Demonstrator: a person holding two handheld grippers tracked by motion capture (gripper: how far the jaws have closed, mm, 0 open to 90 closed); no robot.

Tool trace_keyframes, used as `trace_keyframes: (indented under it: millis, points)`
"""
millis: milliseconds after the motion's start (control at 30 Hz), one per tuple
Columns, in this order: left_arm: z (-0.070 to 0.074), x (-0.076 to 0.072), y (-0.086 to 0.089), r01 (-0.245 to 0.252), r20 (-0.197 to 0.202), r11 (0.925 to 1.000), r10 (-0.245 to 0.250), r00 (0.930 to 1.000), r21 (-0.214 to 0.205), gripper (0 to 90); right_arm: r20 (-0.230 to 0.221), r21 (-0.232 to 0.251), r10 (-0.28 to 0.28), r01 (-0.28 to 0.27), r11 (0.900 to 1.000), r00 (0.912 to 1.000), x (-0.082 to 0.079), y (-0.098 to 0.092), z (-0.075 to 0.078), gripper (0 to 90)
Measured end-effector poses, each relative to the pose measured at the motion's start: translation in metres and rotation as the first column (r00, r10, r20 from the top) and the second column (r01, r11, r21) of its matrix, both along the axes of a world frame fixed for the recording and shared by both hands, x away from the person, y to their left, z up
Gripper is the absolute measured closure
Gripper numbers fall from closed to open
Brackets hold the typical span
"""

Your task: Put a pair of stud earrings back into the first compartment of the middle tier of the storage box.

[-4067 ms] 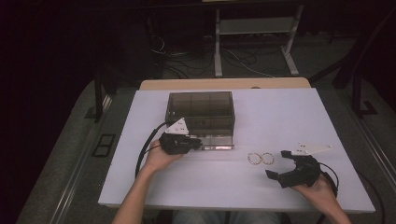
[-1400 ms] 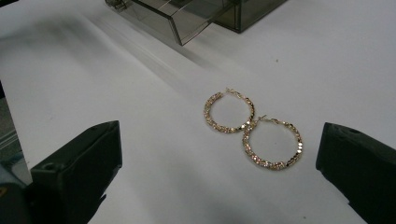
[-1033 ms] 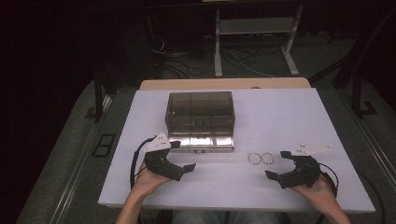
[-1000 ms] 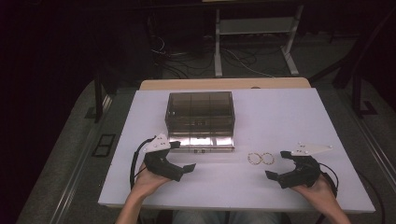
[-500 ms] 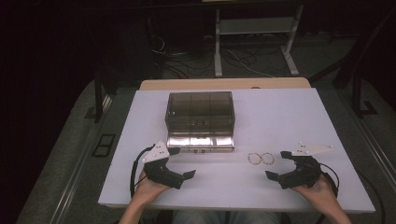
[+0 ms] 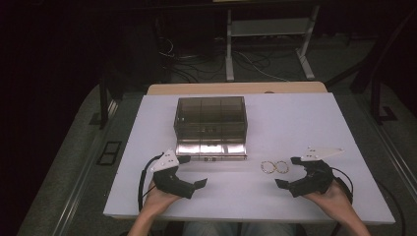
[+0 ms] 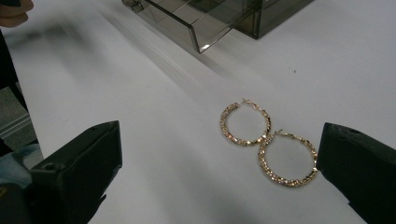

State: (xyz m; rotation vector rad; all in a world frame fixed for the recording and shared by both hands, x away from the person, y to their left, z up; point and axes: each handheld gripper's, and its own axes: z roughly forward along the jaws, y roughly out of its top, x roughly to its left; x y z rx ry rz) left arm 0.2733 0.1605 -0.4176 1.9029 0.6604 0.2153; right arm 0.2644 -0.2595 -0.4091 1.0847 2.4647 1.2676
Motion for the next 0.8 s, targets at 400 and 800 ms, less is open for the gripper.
trace_keyframes:
  millis: [400, 800]
  points:
    - [0.001, 0.004, 0.005, -0.022, -0.008, 0.9991, 0.022, 0.9997, -0.036, 0.0, -0.027, -0.030, 0.043, -0.044, 0.9986, 0.9987, 0.015, 0.011, 0.002, 0.0]
    - [0.001, 0.006, 0.011, -0.039, -0.018, 0.9963, 0.037, 0.9991, -0.077, 0.0, -0.059, -0.046, 0.088, -0.091, 0.9948, 0.9944, 0.032, 0.022, 0.004, 0.0]
